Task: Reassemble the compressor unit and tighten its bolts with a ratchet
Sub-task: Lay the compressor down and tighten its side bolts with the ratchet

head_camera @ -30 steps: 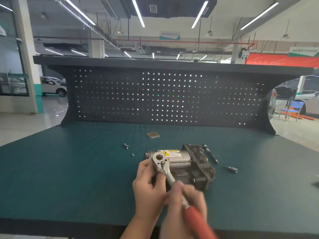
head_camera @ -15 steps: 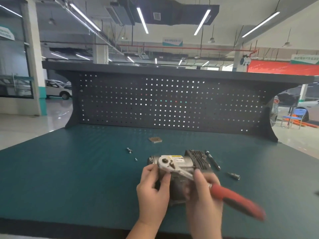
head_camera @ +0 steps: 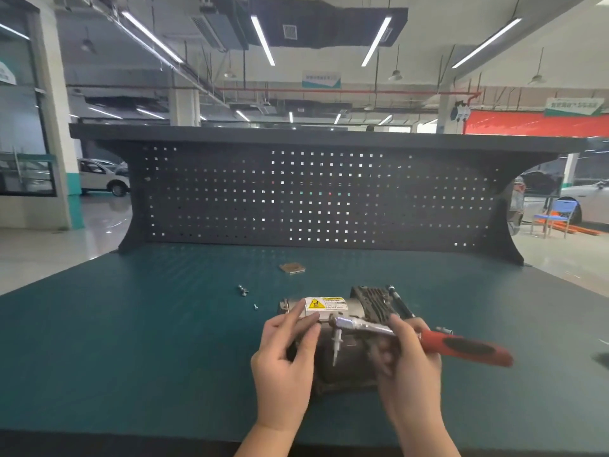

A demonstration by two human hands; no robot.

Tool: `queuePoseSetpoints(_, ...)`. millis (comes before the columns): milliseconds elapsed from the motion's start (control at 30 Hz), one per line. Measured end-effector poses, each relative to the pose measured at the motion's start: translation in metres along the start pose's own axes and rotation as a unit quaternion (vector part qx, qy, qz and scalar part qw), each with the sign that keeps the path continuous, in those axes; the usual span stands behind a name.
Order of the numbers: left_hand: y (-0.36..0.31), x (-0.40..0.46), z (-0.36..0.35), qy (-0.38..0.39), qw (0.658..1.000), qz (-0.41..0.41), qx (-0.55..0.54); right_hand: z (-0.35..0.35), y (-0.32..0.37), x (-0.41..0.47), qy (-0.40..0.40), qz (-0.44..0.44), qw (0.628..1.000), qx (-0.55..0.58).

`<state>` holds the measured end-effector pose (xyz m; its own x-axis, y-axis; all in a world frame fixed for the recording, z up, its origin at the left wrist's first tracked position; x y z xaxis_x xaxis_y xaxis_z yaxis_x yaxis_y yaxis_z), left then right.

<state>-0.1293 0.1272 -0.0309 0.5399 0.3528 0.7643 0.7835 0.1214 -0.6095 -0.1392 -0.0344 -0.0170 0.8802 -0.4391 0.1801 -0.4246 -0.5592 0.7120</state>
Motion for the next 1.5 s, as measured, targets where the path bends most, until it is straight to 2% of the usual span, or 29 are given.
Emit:
queuePoseSetpoints(67, -0.002, 0.000, 0.000, 0.021, 1.000, -0.008, -0.008, 0.010, -0.001, -0.003, -0.006, 0.035, 0.999, -0.023)
queuePoseSetpoints(167, -0.006, 0.000, -0.002, 0.065, 0.996, -0.043, 0.035, 0.012, -0.011, -0.021, -0.007, 0.058, 0.997, 0.049)
queuePoseSetpoints(333, -0.002, 0.002, 0.004, 0.109, 0.989, -0.055, 0.078, -0.018, -0.012, -0.034, 0.040, -0.012, 0.986, 0.162)
queuePoseSetpoints(467, 0.012, 0.006, 0.018, 0.091, 0.996, -0.005, 0.012, -0.028, -0.021, -0.040, 0.045, -0.059, 0.985, 0.156)
queuePoseSetpoints(667, 0.018, 0.004, 0.021, 0.081, 0.995, 0.048, -0.013, -0.027, -0.022, -0.040, 0.044, -0.067, 0.985, 0.153)
queuePoseSetpoints(1500, 0.015, 0.005, 0.019, 0.074, 0.997, 0.019, -0.031, -0.026, -0.021, -0.045, 0.044, -0.039, 0.986, 0.153)
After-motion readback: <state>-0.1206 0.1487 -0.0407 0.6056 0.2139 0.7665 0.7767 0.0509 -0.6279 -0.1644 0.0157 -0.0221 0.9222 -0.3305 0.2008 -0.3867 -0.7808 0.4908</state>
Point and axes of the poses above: each hand's wrist, its own x-axis towards the middle knuckle, its own z-axis out of the back of the hand, y = z × x, the point moved 4 cm from there along x, towards the middle knuckle, and after that the axes turned 4 degrees about -z, right-handed, at the moved point
